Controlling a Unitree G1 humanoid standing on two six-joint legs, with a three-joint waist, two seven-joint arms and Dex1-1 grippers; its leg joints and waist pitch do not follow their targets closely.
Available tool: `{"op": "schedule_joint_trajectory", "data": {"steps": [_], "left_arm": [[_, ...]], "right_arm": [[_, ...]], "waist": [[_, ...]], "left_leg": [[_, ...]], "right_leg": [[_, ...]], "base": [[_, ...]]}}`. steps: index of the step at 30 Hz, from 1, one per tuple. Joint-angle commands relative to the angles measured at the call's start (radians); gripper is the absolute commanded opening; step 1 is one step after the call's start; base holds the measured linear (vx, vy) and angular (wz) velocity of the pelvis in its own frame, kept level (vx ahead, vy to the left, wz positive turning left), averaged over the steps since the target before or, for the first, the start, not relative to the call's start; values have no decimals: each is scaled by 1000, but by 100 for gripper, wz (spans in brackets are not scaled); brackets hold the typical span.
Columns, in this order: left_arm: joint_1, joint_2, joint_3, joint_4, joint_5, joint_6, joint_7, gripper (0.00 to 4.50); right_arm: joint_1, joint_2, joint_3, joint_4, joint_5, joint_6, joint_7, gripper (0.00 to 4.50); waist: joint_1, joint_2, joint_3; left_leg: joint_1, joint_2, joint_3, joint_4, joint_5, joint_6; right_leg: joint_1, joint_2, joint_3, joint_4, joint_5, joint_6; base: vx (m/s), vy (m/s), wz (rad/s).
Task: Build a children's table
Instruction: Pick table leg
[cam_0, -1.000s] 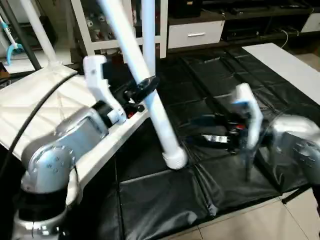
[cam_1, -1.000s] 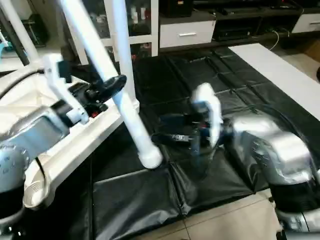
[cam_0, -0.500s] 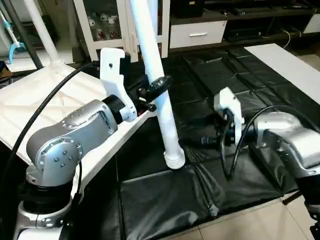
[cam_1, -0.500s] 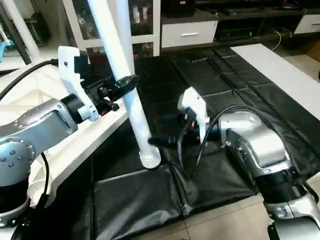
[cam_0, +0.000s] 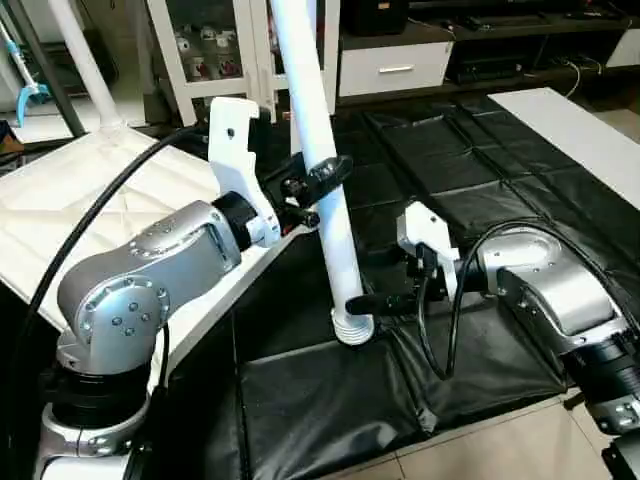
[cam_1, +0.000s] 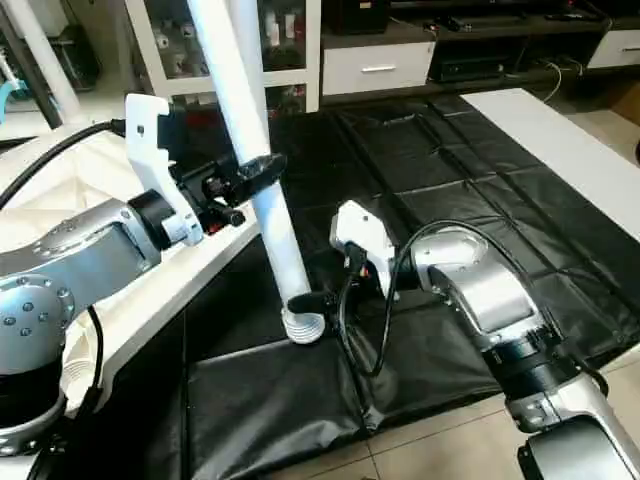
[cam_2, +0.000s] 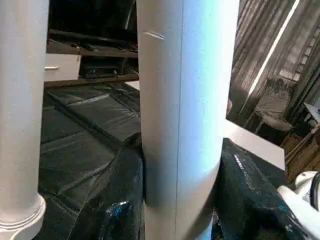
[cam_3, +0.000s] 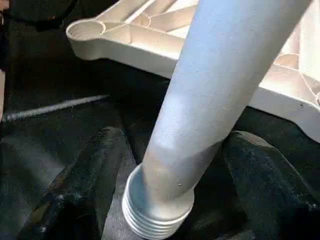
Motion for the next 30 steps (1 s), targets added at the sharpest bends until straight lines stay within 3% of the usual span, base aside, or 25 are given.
{"op": "schedule_joint_trajectory", "data": {"steps": [1,9,29,30], "left_arm": [[-28,0,-9,-25,0,7,-10,167],[-42,-12,-7,-39,-7,18,-17,167],[-49,-7,-17,-51,4,37,-62,167],[-51,-9,-15,-50,3,36,-61,167]], "right_arm": [[-20,6,9,15,-20,-20,6,339],[-28,22,27,60,-57,-48,8,339],[-29,52,13,78,-76,-70,25,339],[-29,53,13,79,-76,-71,25,312]], "waist": [[-1,-16,-73],[-2,-17,-73],[-3,-12,-71],[-3,-12,-71]], "left_leg": [[28,78,-35,-79,-192,6],[27,79,-34,-78,-182,16],[28,79,-36,-83,-224,-1],[29,80,-37,-84,-227,-3]], "right_leg": [[33,-67,40,-70,-173,-247],[34,-67,40,-68,-150,-259],[31,-65,41,-71,-176,-252],[31,-65,41,-71,-176,-252]], "base": [[0,0,0],[0,0,0],[0,0,0],[0,0,0]]}}
